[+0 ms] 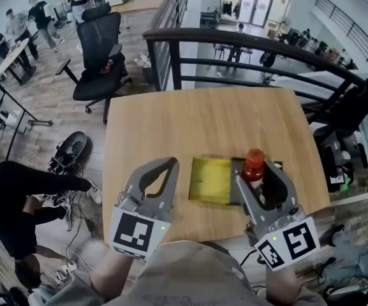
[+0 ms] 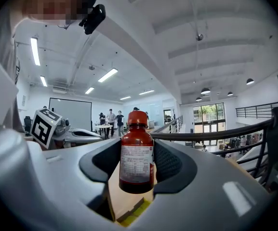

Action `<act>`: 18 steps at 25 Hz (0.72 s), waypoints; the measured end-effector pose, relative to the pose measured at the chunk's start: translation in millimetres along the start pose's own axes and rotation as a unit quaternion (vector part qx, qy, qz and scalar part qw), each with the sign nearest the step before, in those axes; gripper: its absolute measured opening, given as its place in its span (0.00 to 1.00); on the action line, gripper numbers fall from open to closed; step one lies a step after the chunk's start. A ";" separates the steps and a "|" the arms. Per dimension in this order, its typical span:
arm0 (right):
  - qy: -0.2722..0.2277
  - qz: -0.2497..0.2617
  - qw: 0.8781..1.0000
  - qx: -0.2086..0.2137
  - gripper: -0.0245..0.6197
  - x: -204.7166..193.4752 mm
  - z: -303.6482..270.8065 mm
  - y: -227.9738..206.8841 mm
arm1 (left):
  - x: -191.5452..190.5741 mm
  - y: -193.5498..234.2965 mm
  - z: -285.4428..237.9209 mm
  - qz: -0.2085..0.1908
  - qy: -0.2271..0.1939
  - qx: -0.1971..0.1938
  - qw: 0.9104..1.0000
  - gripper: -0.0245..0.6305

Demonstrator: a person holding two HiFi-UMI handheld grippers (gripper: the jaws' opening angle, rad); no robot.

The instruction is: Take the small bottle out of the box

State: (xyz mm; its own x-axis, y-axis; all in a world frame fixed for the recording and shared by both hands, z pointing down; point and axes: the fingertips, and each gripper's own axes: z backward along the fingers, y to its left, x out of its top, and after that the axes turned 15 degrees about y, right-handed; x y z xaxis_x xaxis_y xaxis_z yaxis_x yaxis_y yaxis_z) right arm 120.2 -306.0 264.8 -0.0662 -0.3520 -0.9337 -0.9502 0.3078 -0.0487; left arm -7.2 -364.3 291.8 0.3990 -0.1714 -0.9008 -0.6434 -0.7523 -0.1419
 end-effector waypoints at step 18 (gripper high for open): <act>0.018 -0.008 1.000 -0.009 0.38 -20.6 24.9 -3.3 | -0.7 -20.6 14.3 0.024 0.005 -0.014 1.000 0.04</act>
State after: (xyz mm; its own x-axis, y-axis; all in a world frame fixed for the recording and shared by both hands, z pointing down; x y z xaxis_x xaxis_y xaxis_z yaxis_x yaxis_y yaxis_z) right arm 132.3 -277.8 275.3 -0.0615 -0.3883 -0.9195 -0.9565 0.2861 -0.0568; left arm -3.5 -339.5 289.5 0.3759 -0.2139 -0.9016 -0.6436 -0.7603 -0.0880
